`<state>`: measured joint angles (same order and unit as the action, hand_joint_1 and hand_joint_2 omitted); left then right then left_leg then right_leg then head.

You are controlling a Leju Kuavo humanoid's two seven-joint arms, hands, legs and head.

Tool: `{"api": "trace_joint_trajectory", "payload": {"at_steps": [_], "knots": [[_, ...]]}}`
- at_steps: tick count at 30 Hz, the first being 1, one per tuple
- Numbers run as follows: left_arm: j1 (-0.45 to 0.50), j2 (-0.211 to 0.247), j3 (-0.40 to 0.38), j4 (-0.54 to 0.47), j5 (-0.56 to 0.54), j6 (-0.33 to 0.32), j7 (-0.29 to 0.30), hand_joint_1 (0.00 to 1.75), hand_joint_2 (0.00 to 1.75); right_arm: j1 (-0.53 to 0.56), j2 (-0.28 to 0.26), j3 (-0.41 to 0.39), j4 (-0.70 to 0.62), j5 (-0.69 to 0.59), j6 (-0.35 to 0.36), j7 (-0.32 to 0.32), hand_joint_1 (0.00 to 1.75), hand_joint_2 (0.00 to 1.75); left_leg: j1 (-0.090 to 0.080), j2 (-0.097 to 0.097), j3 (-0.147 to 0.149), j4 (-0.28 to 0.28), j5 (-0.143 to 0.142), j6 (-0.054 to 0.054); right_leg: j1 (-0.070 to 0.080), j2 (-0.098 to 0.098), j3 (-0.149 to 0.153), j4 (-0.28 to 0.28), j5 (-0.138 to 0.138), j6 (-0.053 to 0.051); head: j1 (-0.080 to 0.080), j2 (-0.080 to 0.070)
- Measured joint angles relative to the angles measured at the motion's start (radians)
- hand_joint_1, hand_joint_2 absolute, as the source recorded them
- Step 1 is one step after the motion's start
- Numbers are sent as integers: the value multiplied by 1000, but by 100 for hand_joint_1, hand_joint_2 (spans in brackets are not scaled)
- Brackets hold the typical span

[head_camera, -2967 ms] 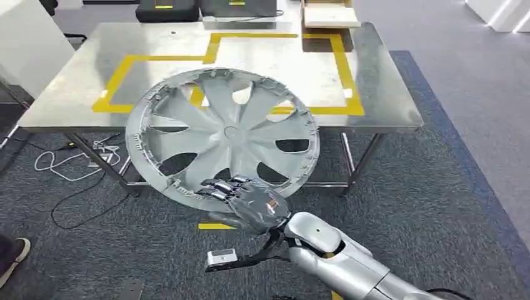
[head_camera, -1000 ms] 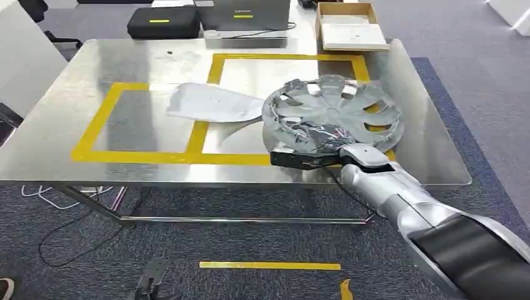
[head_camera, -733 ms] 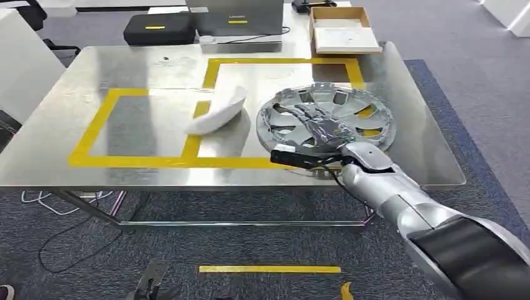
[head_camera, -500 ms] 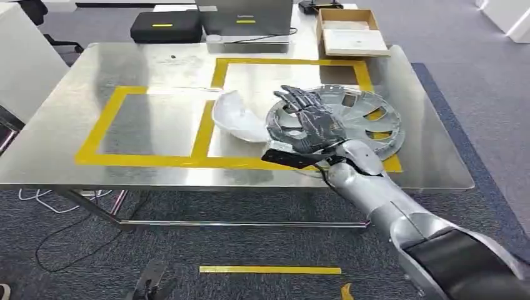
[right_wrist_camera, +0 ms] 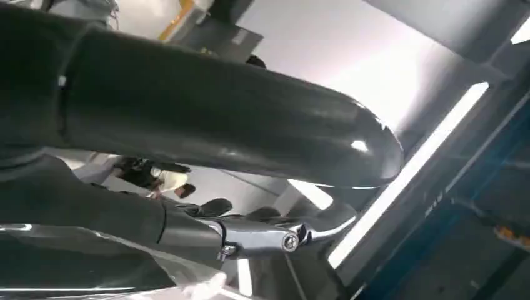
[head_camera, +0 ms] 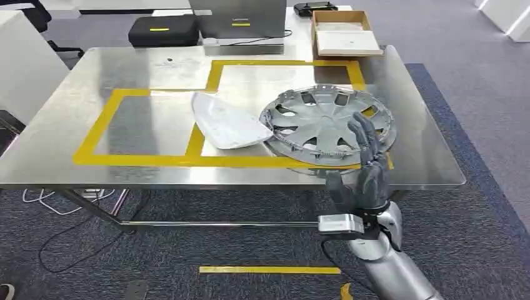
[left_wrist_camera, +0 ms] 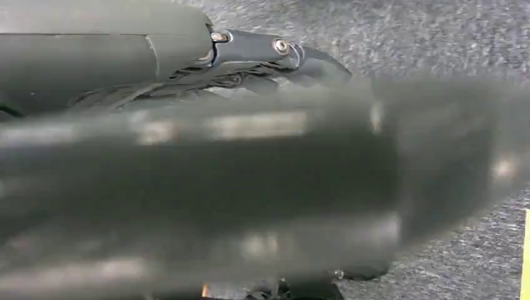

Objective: Take the parts from the cabinet and place them on the table.

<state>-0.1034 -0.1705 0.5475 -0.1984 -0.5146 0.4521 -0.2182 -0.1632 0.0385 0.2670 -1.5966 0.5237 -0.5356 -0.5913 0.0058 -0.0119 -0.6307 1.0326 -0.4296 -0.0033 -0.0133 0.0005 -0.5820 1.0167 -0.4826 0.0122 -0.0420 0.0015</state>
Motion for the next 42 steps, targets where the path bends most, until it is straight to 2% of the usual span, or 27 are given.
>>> {"api": "trace_joint_trajectory", "payload": {"at_steps": [2, 4, 6, 8, 9, 10, 11, 15, 16, 17, 19, 20, 22, 24, 25, 26, 27, 30, 31, 33, 35, 36, 37, 38, 40, 41, 42], "knots": [[5, 0, 21, 0, 19, 1, -11, 0, 0, 88, 0, -18, -69, -11, -15, -32, 0, 0, 1, 4, -18, 69, -88, -9, 1, -9, -6, 0, 7, -11, -6, 0], [13, 0, 41, 0, 34, 1, -16, 0, 0, 186, 0, -40, -127, -36, -15, -76, 0, 0, 3, 4, -55, 222, -193, -15, 5, -16, -22, 1, 18, -17, -6, 0], [18, -2, 59, 0, 37, 1, -21, 0, 0, 268, 0, -60, -166, -48, -12, -83, 0, 0, 3, 4, -49, 292, -232, -14, 11, -18, -45, 2, 34, -18, -6, 0], [18, -2, 67, 0, 40, 1, -22, 0, 0, 311, 0, -73, -194, -54, -9, -84, 0, 0, 2, 4, 41, 185, -193, -4, 16, -16, -69, 2, 53, -17, -6, 0], [16, -2, 72, 0, 44, 1, -22, 0, 0, 323, 1, -78, -206, -58, -9, -84, 0, 0, 0, 4, 99, 101, -171, 3, 18, -13, -77, 2, 62, -16, -6, 0], [12, -2, 79, 0, 48, 0, -22, 0, 0, 342, 5, -88, -214, -67, -4, -84, 0, 0, -4, 4, 183, -13, -153, 15, 18, -10, -82, 2, 74, -15, -6, 0], [7, -3, 85, -1, 55, 0, -22, 0, 0, 367, 14, -105, -215, -75, 5, -84, 0, 0, -11, 5, 198, -53, -162, 16, 27, -11, -86, 4, 80, -9, -6, 0], [17, -11, 110, -1, 55, 8, -4, 0, 0, 419, 66, -232, -89, 2, 5, -63, 0, 0, -19, 7, 178, -60, -117, 36, 15, -11, -83, -22, 124, 17, -1, 0], [16, -14, 113, -1, 53, 13, -3, 0, 0, 419, 70, -277, -30, 31, 2, -56, 0, 0, -13, 15, 169, -65, -98, 42, 11, -6, -89, -15, 100, 21, -2, 0], [15, -15, 117, -2, 51, 21, -6, 0, 0, 401, 70, -338, 72, 58, -4, -60, 0, 0, -12, 14, 150, -66, -83, 51, 11, -4, -108, 21, 28, 25, 3, 0], [15, -19, 129, -2, 44, 23, -14, 0, 0, 337, 70, -461, 315, 75, -15, -79, 0, 0, -13, 14, 117, -66, -59, 55, 7, -3, -140, 157, -96, 33, 9, 0], [15, -21, 133, -2, 39, 21, -17, 0, 0, 308, 67, -536, 455, 76, -43, -76, 0, 0, -14, 14, 100, -65, -46, 56, 6, -3, -149, 232, -132, 34, 11, 0], [18, -20, 136, -2, 27, 11, -16, 0, 0, 261, 52, -639, 686, 85, -72, -29, 0, 0, -14, 13, 68, -62, -24, 55, 7, -2, -136, 295, -110, 37, 13, 0], [19, -22, 138, -2, 10, -14, 7, 0, 0, 230, 36, -724, 883, 97, -45, 70, 0, 0, -13, 12, 33, -49, -5, 48, 7, -3, -40, 214, -28, 37, 15, 0], [18, -23, 138, -2, -2, -27, 16, 0, 0, 212, 35, -752, 957, 108, -12, 157, 0, 0, -12, 12, 22, -42, 0, 42, 6, -3, 30, 122, -22, 37, 16, 0], [18, -24, 137, -2, -10, -33, 18, 0, 0, 192, 35, -771, 1017, 118, 18, 245, 0, 0, -15, 15, 14, -35, 4, 36, 5, -2, 106, 25, -50, 36, 18, 0], [15, -27, 137, -2, -14, -37, 17, 0, 0, 177, 37, -786, 1074, 124, 43, 331, 0, 0, -18, 19, 8, -27, 10, 31, 6, 0, 148, -43, -69, 35, 18, 0], [12, -27, 137, -2, -20, -46, 10, 0, 0, 159, 63, -815, 1200, 176, 56, 504, 0, 0, -20, 20, -10, -24, 39, 20, 7, 0, 128, -48, -73, 27, 18, 0], [12, -26, 138, -2, -21, -48, 9, 0, 0, 157, 73, -814, 1229, 204, 63, 570, 0, 0, -18, 18, -17, -21, 31, 15, 1, -4, 113, -50, -66, 17, 20, 0], [17, -27, 138, -2, -26, -57, 0, 0, 0, 147, 87, -816, 1274, 203, 107, 643, 0, 0, -14, 15, -45, 63, -77, -3, 4, -5, 97, -49, -46, -8, 17, 0], [16, -29, 138, -2, -41, -68, -3, 0, 0, 136, 113, -829, 1307, 192, 172, 707, 0, 0, -12, 15, -81, 222, -173, -10, 8, -5, 73, -47, -28, -13, 16, 0], [15, -29, 137, -2, -47, -73, -2, 0, 0, 131, 122, -835, 1323, 191, 212, 749, 0, 0, -12, 15, -82, 270, -187, -10, 11, -6, 64, -43, -24, -14, 15, 0], [15, -30, 137, -2, -51, -80, 2, 0, 0, 130, 134, -838, 1337, 191, 236, 770, 0, 0, -12, 15, -65, 274, -177, -7, 14, -8, 54, -38, -20, -15, 16, 0], [16, -31, 137, -2, -52, -87, 6, 0, 0, 130, 142, -840, 1344, 190, 247, 784, 0, 0, -14, 14, -36, 237, -151, 0, 18, -8, 47, -36, -17, -16, 15, 0], [16, -31, 137, -2, -55, -100, 26, 0, 0, 127, 161, -843, 1354, 183, 259, 817, 0, 0, -25, 12, 62, 70, -72, 28, 23, -6, 41, -34, -13, -18, 15, 0], [16, -28, 137, -2, -56, -102, 32, 0, 0, 126, 170, -847, 1360, 182, 262, 823, 0, 0, -35, 7, 94, 2, -61, 47, 22, -7, 38, -33, -12, -18, 18, 0], [18, -27, 137, -2, -60, -103, 35, 0, 0, 123, 175, -850, 1366, 184, 266, 822, 0, 0, -34, 11, 115, -32, -65, 51, 28, -8, 34, -31, -10, -16, 18, 0]]}}
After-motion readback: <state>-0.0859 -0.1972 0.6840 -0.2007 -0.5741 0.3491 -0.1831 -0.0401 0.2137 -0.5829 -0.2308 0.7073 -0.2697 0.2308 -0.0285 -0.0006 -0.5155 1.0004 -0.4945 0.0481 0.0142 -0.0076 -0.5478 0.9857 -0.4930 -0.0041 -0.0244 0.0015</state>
